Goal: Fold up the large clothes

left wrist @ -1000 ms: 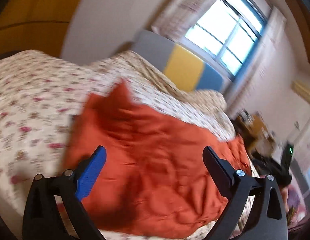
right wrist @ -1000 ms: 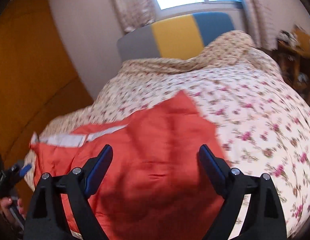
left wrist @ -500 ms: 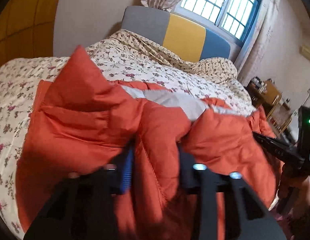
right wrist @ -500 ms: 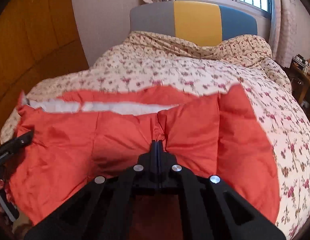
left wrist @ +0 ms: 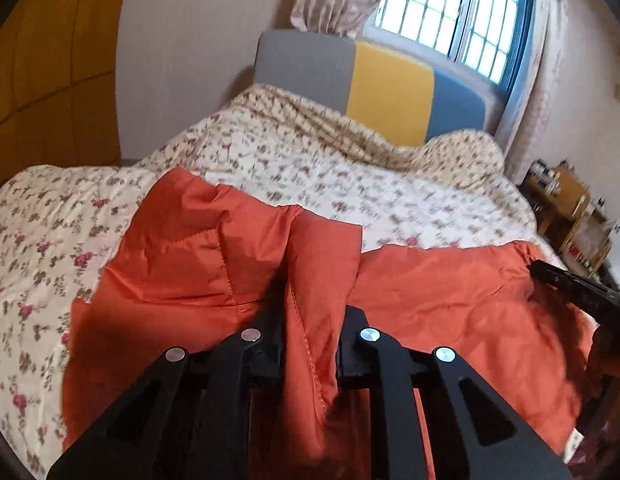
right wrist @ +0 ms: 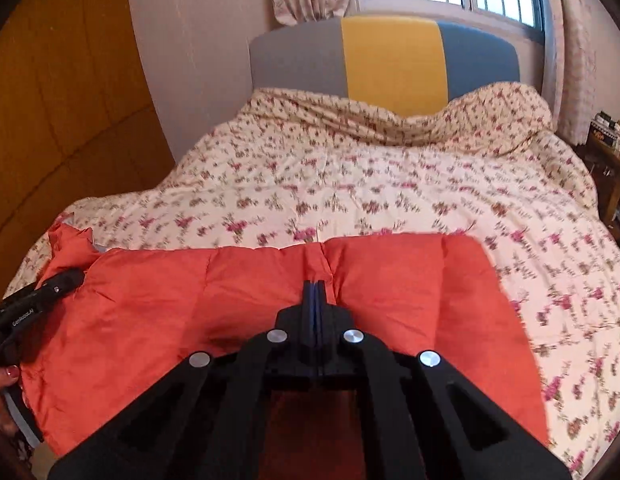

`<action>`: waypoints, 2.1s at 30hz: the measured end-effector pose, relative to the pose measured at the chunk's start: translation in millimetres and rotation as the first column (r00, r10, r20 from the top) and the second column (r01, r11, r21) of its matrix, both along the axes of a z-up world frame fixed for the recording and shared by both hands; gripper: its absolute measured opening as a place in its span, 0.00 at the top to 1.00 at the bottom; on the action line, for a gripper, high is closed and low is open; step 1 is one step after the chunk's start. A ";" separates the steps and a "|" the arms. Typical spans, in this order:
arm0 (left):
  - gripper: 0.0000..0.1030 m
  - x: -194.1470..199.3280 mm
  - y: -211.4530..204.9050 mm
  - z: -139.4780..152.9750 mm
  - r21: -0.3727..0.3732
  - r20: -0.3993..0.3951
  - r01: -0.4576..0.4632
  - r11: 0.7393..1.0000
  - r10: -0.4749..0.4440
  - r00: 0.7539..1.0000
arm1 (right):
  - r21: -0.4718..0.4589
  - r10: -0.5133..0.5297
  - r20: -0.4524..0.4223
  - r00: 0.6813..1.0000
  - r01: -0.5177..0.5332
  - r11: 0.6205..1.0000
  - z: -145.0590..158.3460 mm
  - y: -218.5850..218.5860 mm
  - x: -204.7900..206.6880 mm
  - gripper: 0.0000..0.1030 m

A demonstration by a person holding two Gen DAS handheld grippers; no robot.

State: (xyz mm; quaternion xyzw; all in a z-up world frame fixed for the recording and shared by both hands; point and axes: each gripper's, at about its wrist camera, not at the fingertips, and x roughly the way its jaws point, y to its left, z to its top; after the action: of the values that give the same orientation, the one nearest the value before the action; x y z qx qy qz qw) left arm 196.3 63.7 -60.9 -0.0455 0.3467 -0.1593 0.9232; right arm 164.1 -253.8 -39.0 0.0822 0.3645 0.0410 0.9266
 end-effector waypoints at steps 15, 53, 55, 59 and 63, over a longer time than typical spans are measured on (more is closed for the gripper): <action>0.54 9.9 9.4 -45.1 -0.108 0.021 0.034 0.994 -0.032 0.999 | 0.028 -0.009 -0.017 1.000 0.010 1.000 -64.6 -0.2 21.8 1.00; 0.03 64.9 37.3 -57.4 -0.020 -0.046 -0.157 0.987 0.156 0.987 | -0.039 -0.024 -0.033 0.999 0.023 0.999 -60.9 10.9 23.6 0.99; 0.03 64.9 36.6 -58.0 -0.031 -0.047 -0.156 0.987 0.154 0.987 | -0.066 -0.045 -0.023 0.999 0.044 0.997 -46.3 15.8 16.8 0.92; 0.03 62.3 38.6 -58.0 -0.047 -0.043 -0.156 0.987 0.154 0.987 | -0.053 -0.026 0.124 0.992 0.033 0.998 4.6 46.9 -4.9 0.80; 0.03 61.1 38.2 -57.6 -0.042 -0.041 -0.158 0.987 0.156 0.987 | -0.064 0.078 0.114 0.990 -0.071 0.995 13.5 93.2 13.4 0.79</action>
State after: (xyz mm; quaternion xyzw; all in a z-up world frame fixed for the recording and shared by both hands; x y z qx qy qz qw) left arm 257.3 101.9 -118.5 -0.0966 0.3554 -0.0931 0.9250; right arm 177.5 -160.6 -25.4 0.0384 0.3138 0.0697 0.9462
